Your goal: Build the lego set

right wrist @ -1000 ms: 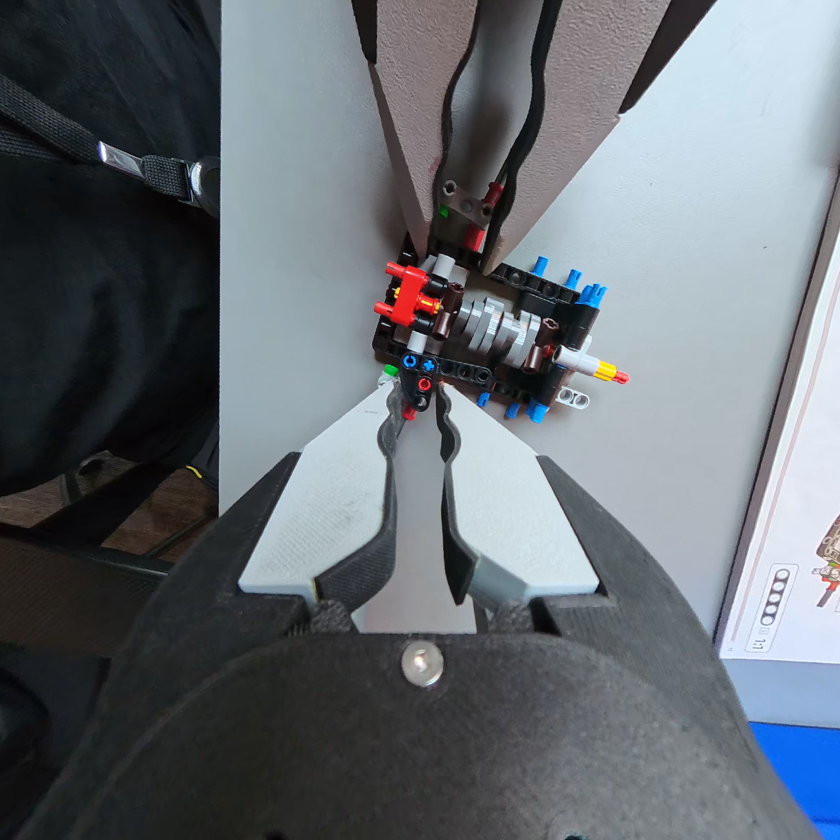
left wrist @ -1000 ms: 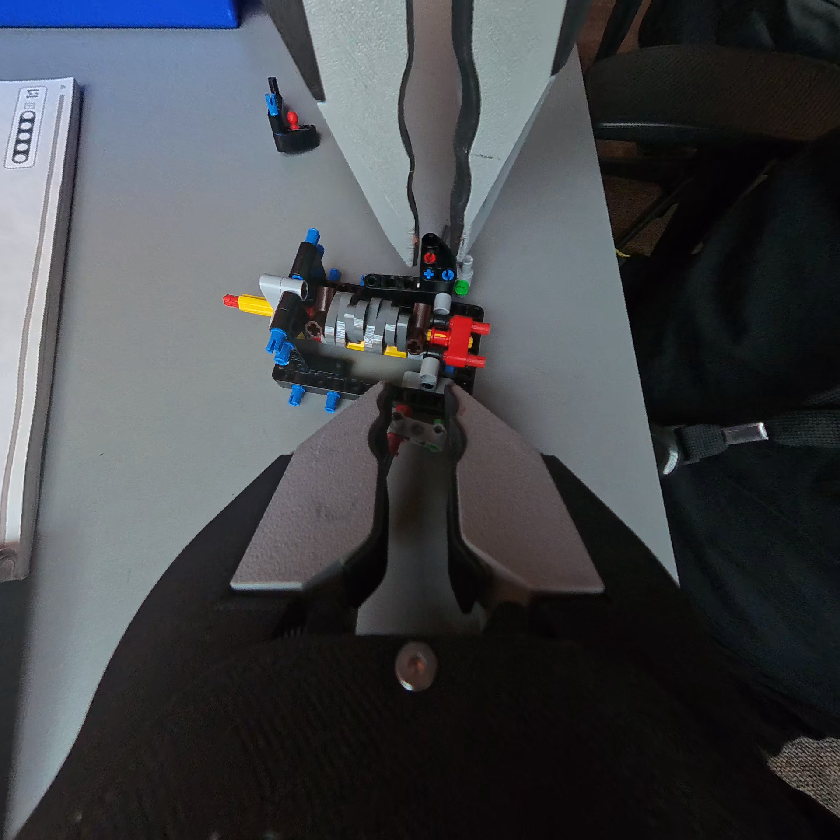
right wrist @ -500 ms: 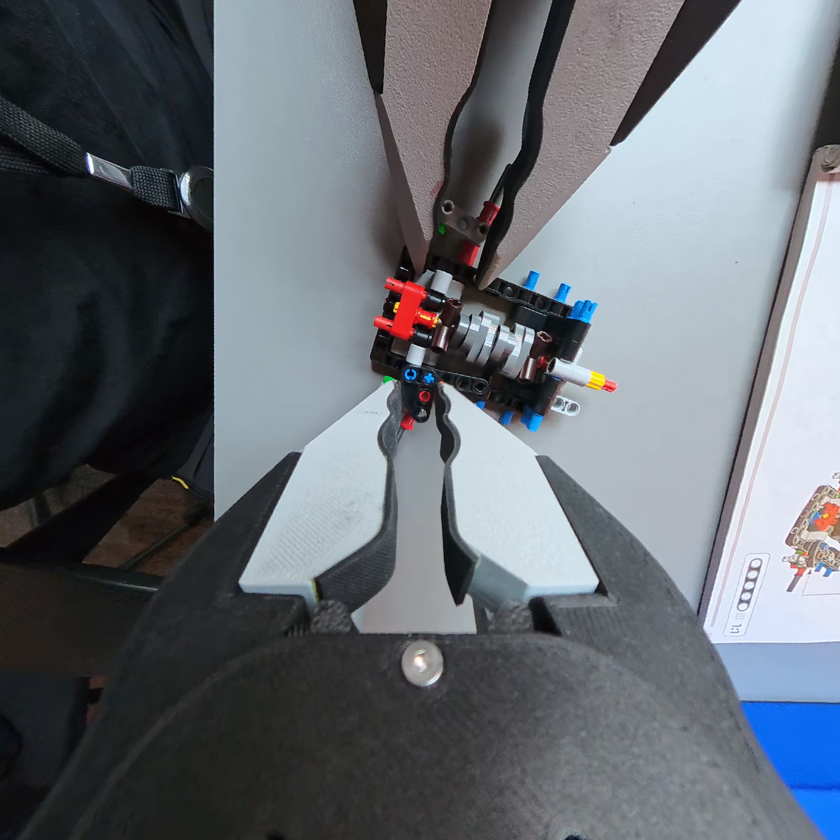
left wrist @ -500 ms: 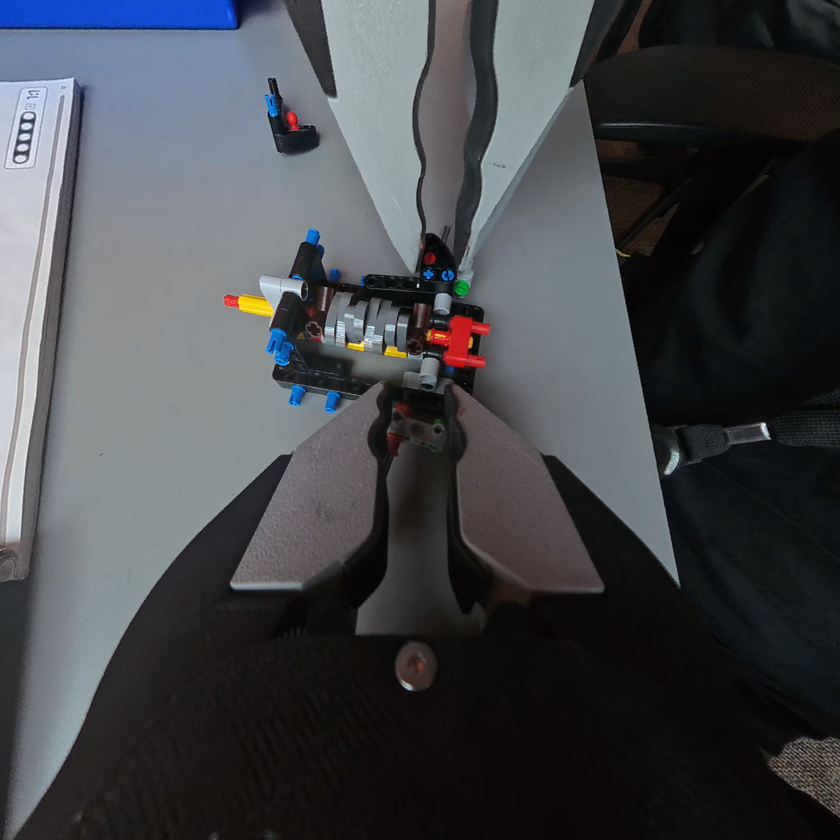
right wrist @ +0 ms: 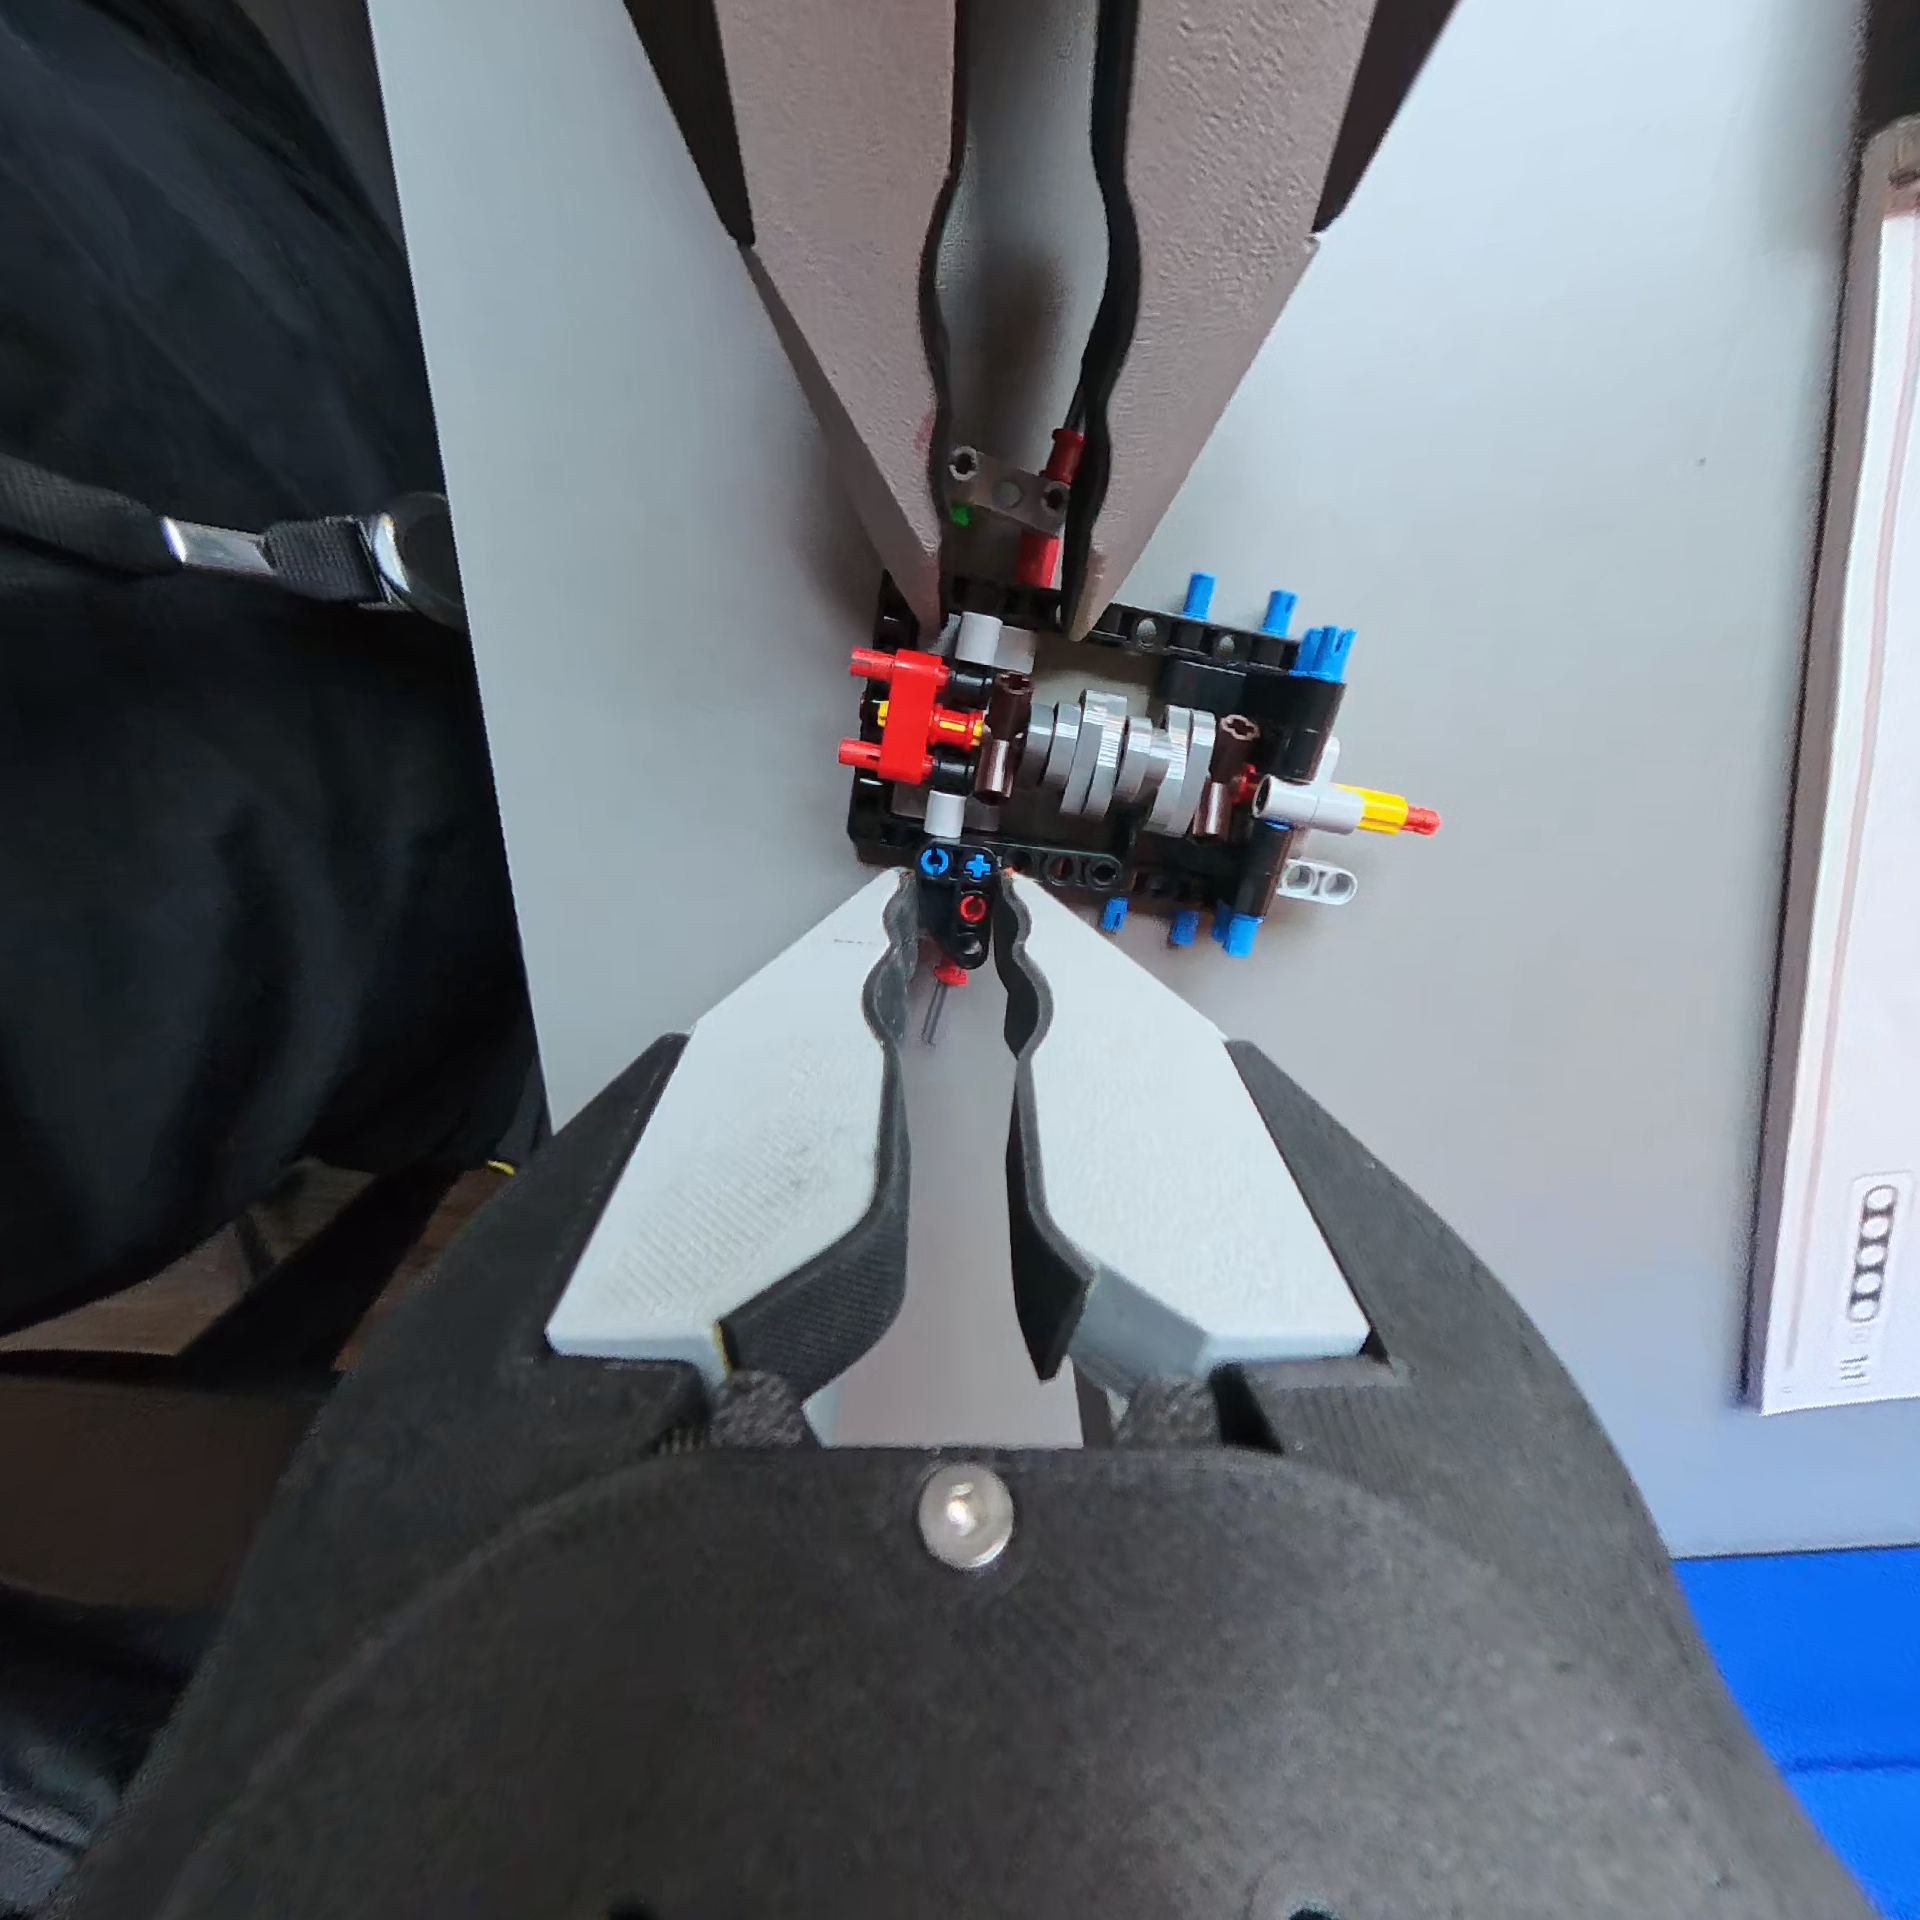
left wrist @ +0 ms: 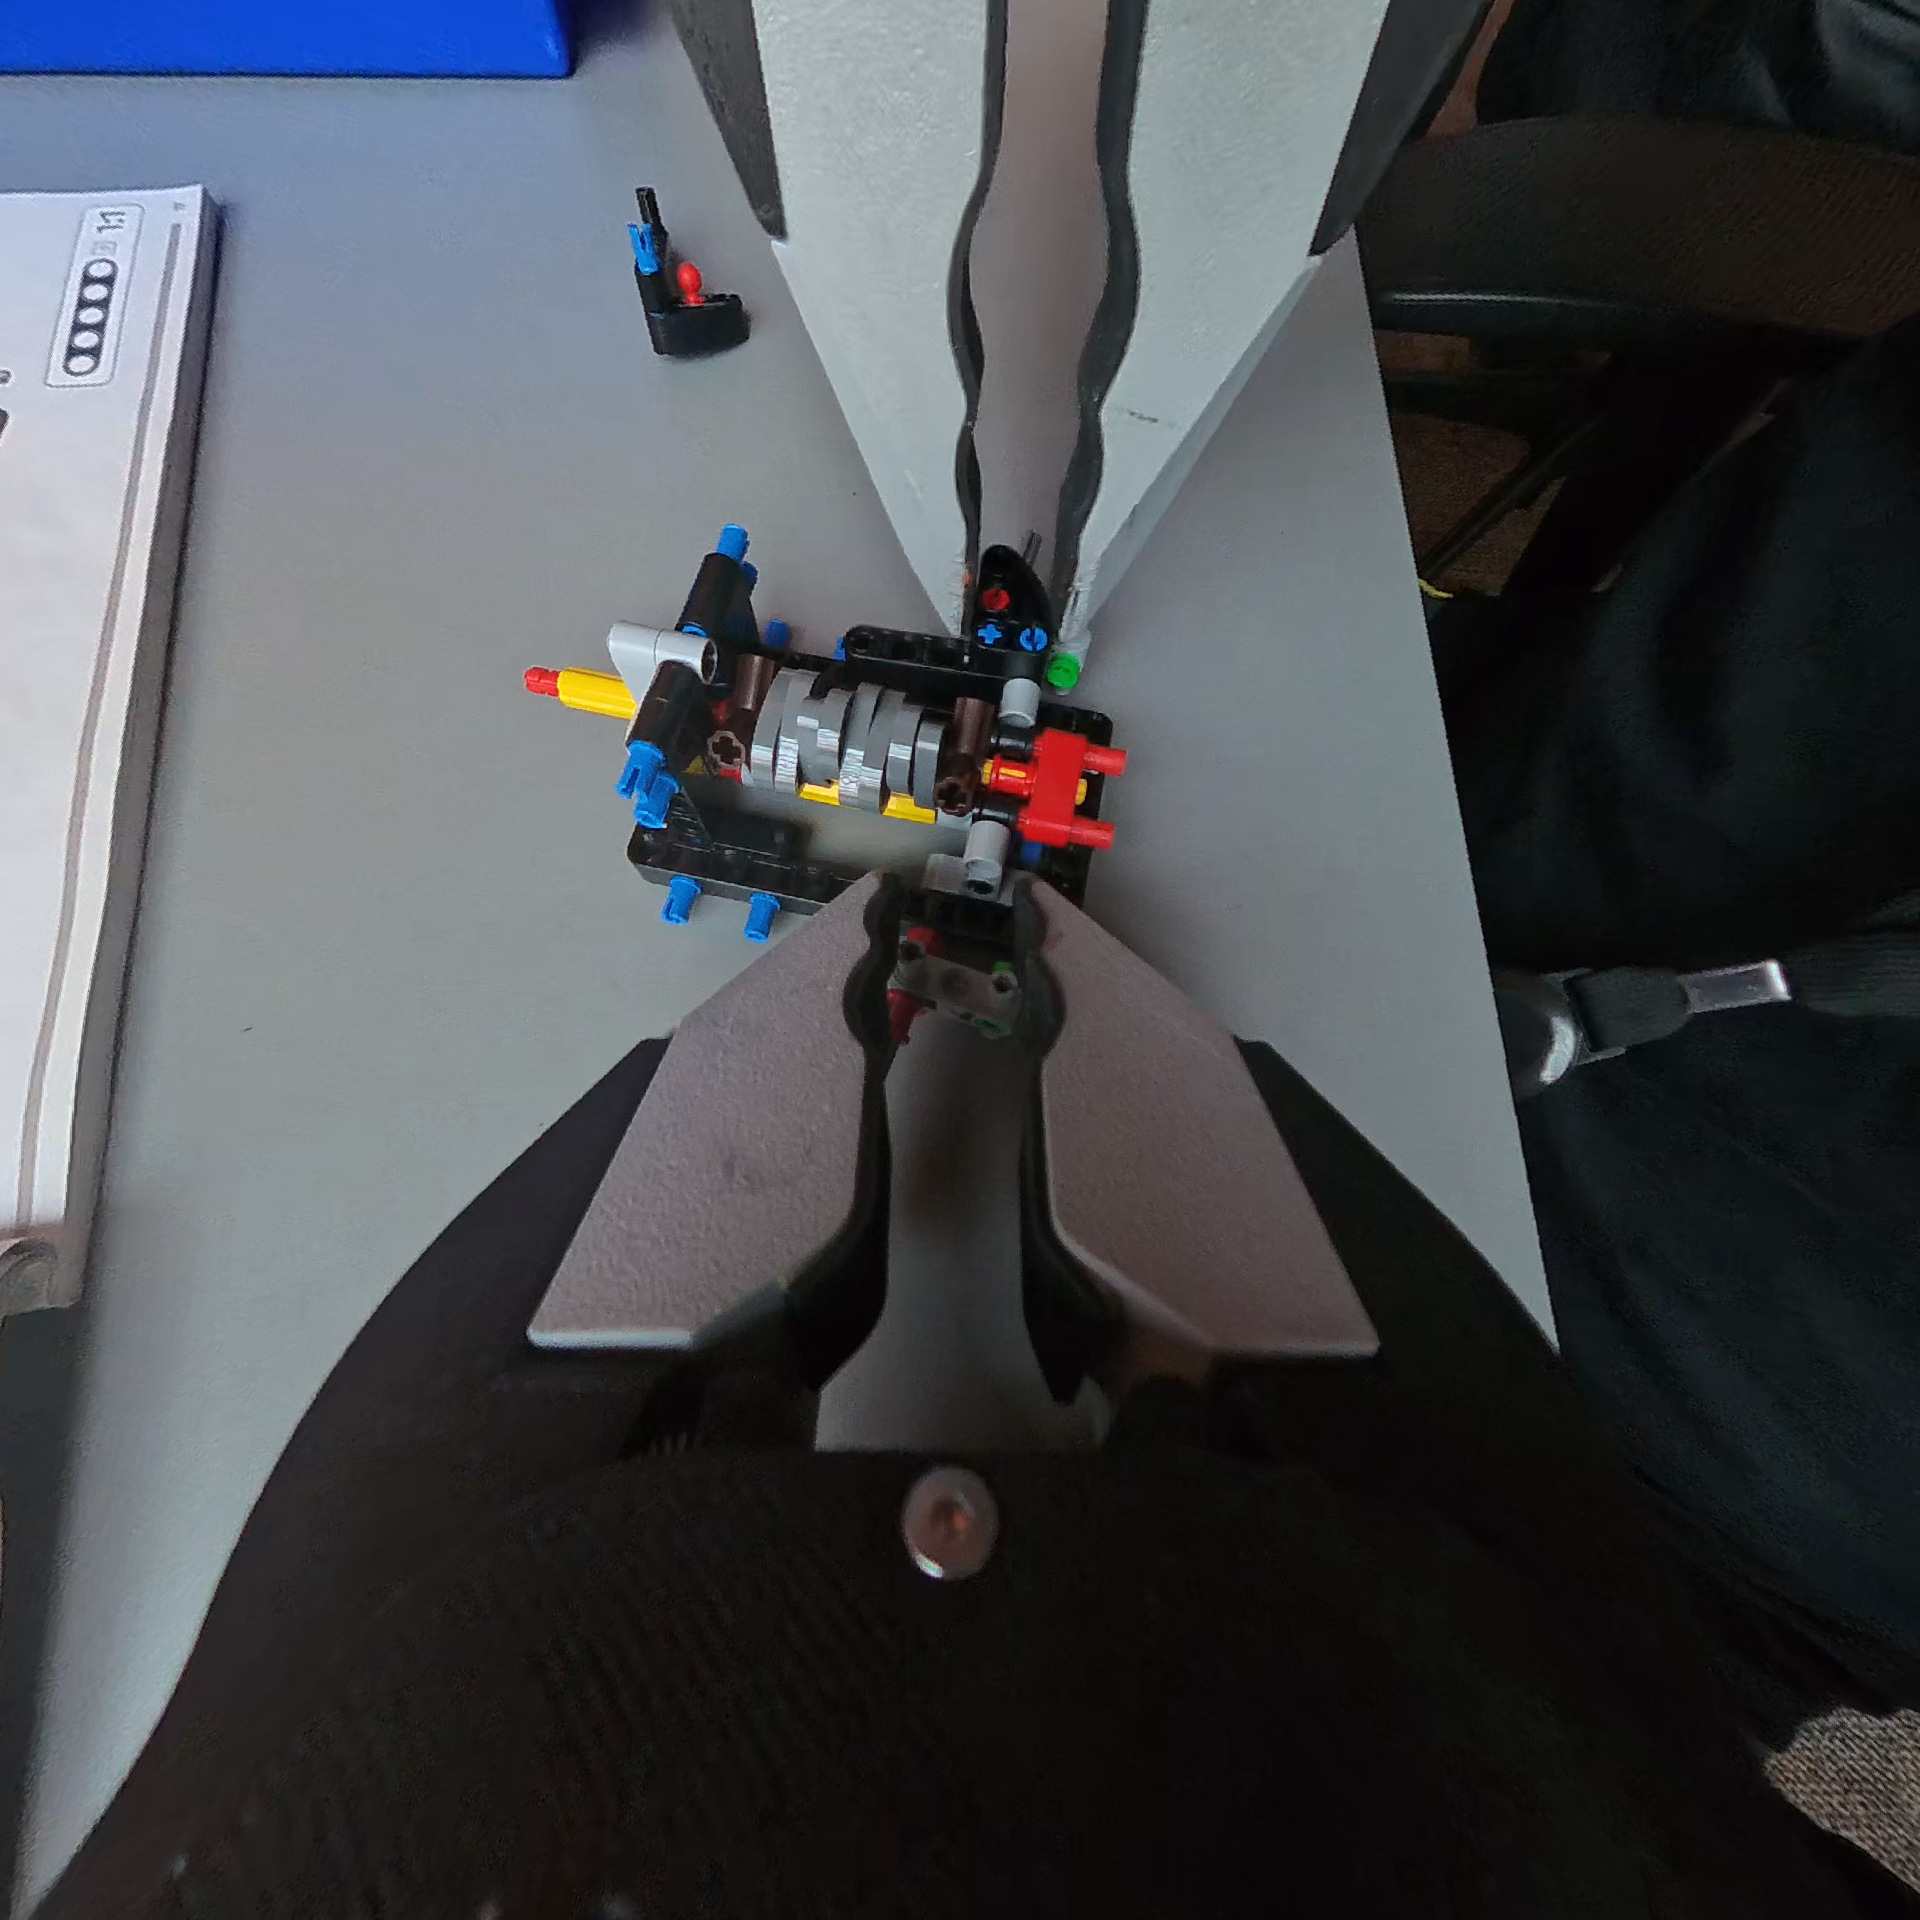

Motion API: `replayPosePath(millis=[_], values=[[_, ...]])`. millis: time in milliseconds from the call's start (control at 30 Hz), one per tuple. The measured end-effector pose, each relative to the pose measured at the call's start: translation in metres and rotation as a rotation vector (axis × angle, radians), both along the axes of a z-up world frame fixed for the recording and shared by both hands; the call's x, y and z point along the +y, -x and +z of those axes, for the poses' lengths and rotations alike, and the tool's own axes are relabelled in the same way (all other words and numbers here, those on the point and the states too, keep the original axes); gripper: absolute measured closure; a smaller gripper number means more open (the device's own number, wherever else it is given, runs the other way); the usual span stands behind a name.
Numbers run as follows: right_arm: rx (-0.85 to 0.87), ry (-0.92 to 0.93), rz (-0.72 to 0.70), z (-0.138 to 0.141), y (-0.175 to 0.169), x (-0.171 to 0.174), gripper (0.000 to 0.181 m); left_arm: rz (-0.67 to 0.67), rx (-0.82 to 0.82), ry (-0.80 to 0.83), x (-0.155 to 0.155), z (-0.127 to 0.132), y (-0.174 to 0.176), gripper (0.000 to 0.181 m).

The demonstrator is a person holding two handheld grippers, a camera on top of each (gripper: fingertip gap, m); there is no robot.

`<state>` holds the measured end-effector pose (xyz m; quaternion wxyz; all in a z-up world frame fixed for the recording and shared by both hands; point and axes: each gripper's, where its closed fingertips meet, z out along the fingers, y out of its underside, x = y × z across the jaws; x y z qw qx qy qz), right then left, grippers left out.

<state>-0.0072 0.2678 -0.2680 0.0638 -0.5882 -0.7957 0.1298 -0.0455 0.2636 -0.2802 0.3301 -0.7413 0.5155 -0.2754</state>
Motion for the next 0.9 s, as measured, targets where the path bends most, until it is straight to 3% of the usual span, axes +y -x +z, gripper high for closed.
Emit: replayPosePath(millis=[167, 367, 467, 900], values=[[-0.004, 0.016, -0.082, -0.0003, -0.0006, 0.0020, 0.169, 0.003, 0.003, -0.007, 0.0001, -0.0002, -0.0001, 0.163], [-0.031, -0.014, 0.021, -0.0015, -0.0012, 0.0008, 0.169, 0.002, -0.012, -0.002, -0.0004, 0.0017, -0.0010, 0.164], [-0.032, -0.028, 0.047, -0.0018, 0.0026, 0.0000, 0.169, -0.041, -0.011, 0.019, -0.0076, 0.0004, -0.0046, 0.177], [-0.171, -0.055, 0.125, -0.0024, 0.0034, 0.0005, 0.169, -0.042, -0.009, 0.051, -0.0086, -0.0011, -0.0062, 0.177]])
